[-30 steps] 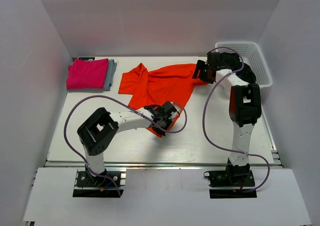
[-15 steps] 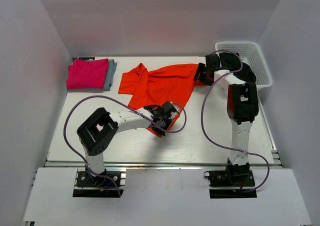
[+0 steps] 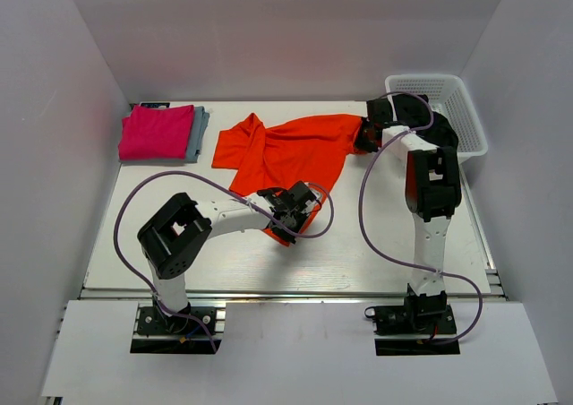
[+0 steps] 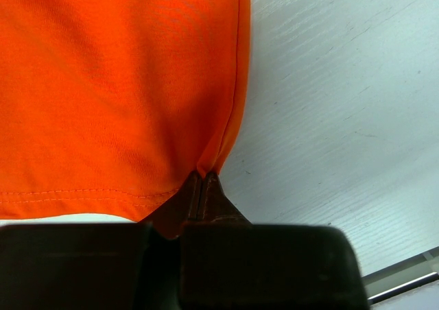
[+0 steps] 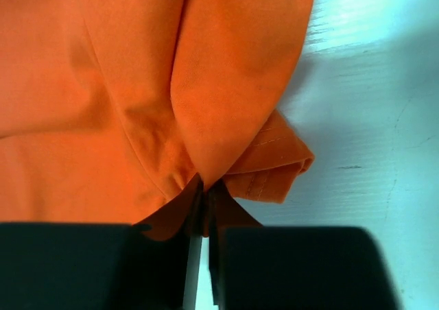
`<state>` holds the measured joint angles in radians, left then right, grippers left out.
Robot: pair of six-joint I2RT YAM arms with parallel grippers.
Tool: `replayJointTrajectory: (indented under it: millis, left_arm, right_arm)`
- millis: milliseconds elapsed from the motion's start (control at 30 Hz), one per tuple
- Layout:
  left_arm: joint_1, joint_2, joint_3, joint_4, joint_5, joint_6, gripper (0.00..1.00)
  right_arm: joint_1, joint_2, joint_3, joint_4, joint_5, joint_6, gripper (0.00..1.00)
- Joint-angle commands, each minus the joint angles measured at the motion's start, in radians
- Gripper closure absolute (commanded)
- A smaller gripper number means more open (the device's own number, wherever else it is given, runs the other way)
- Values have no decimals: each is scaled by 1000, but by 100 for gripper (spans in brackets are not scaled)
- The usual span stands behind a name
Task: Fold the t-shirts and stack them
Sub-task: Flatten out the tshirt
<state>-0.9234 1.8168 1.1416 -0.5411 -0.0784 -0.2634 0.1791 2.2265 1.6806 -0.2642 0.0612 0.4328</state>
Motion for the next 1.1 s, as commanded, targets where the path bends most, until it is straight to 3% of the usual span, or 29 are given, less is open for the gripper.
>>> replayJointTrajectory:
  millis: [0, 300, 400, 533, 667, 900, 1067]
  left_arm:
    - [14, -43, 6, -28, -4, -2, 100]
    - [14, -83, 37, -109, -242, -63, 100]
    - [23, -117, 64, -145, -366, -88, 100]
    - [23, -198, 135, -186, -644, -148, 100]
    - [23, -336, 185, -140, -816, -146, 100]
    - [23, -579, 176, 117, -983, 67, 100]
    - [23, -755, 176, 363, -994, 309, 100]
  right_arm:
    - [2, -60, 22, -16, 11, 4, 98]
    - [-4, -269, -65, -50, 19, -57, 100]
    - [-9, -336, -76, -53, -4, -83, 100]
    - [-21, -407, -68, -36, 20, -94, 100]
    - [-36, -502, -59, -6, 34, -91, 100]
    - [-53, -711, -62, 20, 121, -153, 100]
    - [-58, -876, -119, 128, 212, -207, 100]
